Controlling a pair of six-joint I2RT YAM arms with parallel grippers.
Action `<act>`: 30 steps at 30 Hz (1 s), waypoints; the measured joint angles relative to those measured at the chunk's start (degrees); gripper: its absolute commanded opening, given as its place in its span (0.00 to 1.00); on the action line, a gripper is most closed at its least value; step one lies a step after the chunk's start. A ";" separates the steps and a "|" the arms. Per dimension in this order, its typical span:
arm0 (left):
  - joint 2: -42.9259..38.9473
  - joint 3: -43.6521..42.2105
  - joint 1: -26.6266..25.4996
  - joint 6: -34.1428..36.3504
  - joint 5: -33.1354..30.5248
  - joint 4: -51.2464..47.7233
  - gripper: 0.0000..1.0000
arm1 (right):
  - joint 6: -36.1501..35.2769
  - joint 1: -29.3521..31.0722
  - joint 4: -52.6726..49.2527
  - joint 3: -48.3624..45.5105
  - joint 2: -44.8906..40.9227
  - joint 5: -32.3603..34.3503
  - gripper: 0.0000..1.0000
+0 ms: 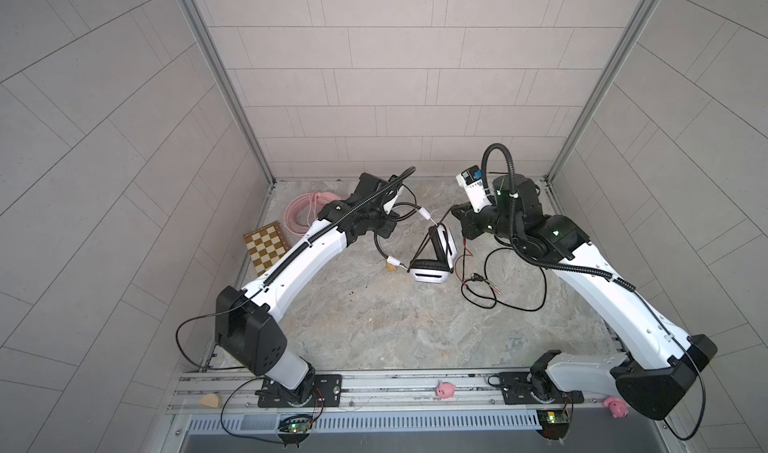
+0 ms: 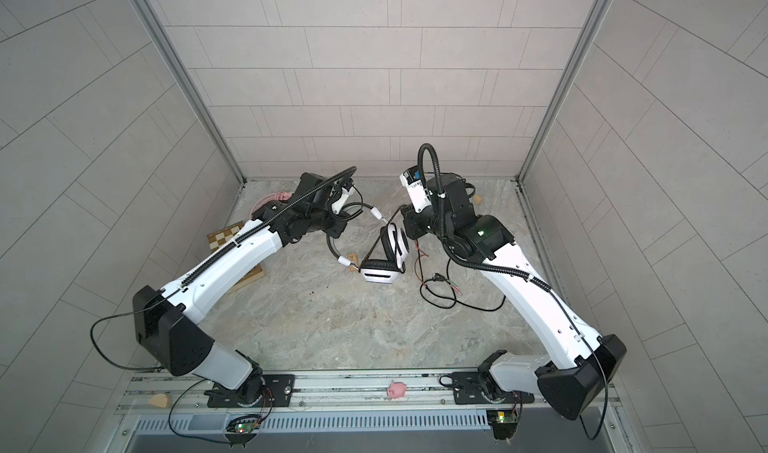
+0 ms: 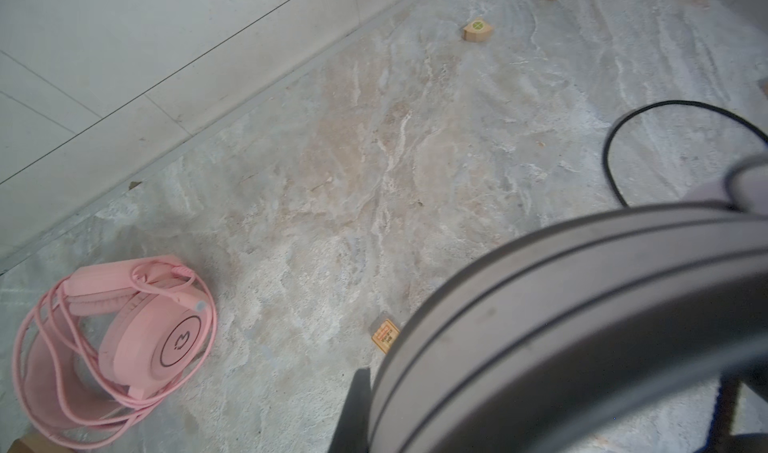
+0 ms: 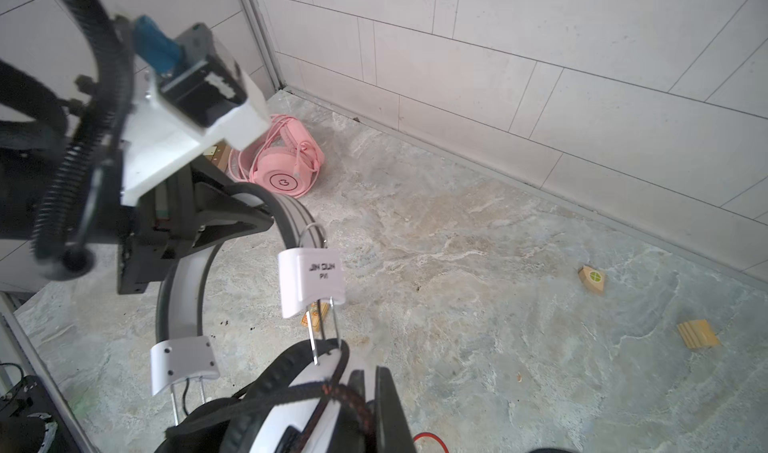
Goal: Wrap the headphones
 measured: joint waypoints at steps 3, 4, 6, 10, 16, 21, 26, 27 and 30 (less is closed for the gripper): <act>-0.17 0.00 0.00 0.15 2.27 0.07 0.00 | 0.07 -2.29 0.09 -0.04 0.87 -1.86 0.00; -0.26 0.00 0.00 0.15 2.99 0.13 0.00 | 0.20 -2.93 0.13 -0.04 1.22 -2.51 0.00; -0.50 -0.17 0.02 -0.02 4.55 0.59 0.00 | 0.31 -4.00 0.61 -0.33 1.99 -3.85 0.00; -1.03 -0.35 0.24 -1.92 6.64 0.87 0.00 | 0.94 -5.33 1.97 -2.54 2.75 -5.88 0.00; -2.64 -2.16 1.55 -5.51 12.31 2.60 0.00 | 1.55 -6.82 4.17 -4.68 4.87 -9.73 0.00; -3.13 -2.12 2.49 -7.23 14.38 3.02 0.00 | 3.10 -7.02 8.98 -7.63 5.88 -13.81 0.03; -3.17 -2.12 4.66 -8.81 16.24 3.02 0.00 | 5.46 -7.48 14.01 -11.58 6.10 -17.09 0.06; -3.17 -2.12 5.01 -9.09 16.70 3.02 0.00 | 5.99 -7.52 15.26 -12.33 6.10 -17.64 0.06; -3.17 -2.12 5.70 -9.84 17.59 2.95 0.00 | 7.65 -7.67 18.71 -13.88 6.40 -19.43 0.08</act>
